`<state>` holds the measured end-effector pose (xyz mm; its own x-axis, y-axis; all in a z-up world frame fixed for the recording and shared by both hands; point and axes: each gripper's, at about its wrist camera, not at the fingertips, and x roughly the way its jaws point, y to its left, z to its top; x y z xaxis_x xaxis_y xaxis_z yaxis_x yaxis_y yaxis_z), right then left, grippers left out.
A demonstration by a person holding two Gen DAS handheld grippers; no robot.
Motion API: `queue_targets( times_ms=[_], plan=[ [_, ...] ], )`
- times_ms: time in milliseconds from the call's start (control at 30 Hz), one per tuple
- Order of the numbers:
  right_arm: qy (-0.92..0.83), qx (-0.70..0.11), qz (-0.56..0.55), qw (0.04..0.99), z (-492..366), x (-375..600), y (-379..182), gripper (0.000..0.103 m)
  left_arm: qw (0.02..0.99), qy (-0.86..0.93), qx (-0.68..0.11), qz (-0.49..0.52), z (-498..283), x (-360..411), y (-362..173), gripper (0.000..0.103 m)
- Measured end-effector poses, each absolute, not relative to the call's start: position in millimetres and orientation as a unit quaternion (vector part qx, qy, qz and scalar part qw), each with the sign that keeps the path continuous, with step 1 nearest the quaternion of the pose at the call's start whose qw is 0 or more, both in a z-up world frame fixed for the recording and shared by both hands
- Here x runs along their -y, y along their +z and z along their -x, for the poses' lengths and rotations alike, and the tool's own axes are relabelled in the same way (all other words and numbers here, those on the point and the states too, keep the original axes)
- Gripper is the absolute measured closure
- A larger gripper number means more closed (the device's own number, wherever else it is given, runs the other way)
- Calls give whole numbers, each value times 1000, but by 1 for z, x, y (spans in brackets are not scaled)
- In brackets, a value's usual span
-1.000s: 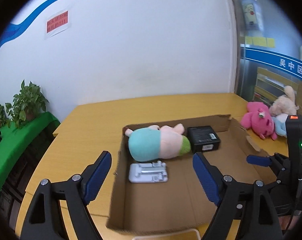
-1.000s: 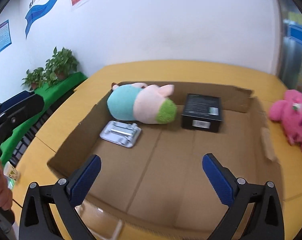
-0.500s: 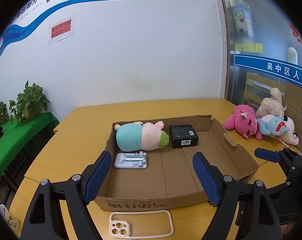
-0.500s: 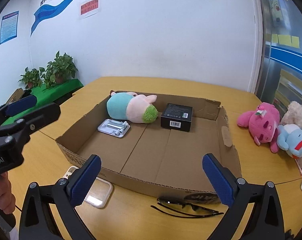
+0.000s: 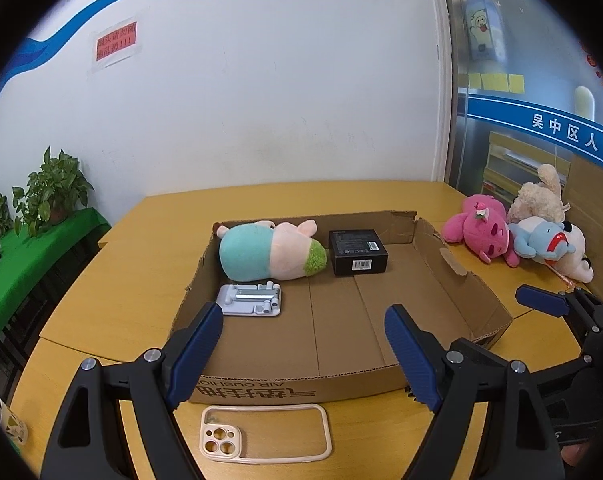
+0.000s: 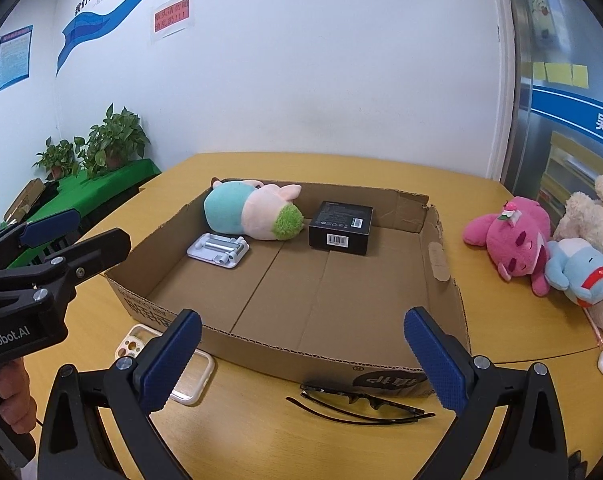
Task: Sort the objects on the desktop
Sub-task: 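Move both grippers down to the black sunglasses beside the box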
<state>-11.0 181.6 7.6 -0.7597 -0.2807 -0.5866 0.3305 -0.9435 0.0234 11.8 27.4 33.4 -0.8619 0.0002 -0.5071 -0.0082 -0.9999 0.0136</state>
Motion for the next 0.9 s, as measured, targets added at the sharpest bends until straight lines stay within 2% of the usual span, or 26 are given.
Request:
queue_targets(
  times_ms=[167, 333, 500, 900],
  plan=[
    [-925, -2, -326, 196, 14, -209, -9, 0, 14, 957, 12, 289, -12, -19, 15, 20],
    [-903, 32, -392, 175, 23, -267, -59, 0, 35, 944, 33, 327, -19, -10, -17, 20],
    [-877, 31, -447, 172, 40, -305, -97, 0, 47, 930, 48, 362, -20, -11, -47, 20],
    [-827, 29, -486, 280, 60, -268, -134, 0, 52, 920, 56, 385, -18, -13, -64, 20]
  ],
)
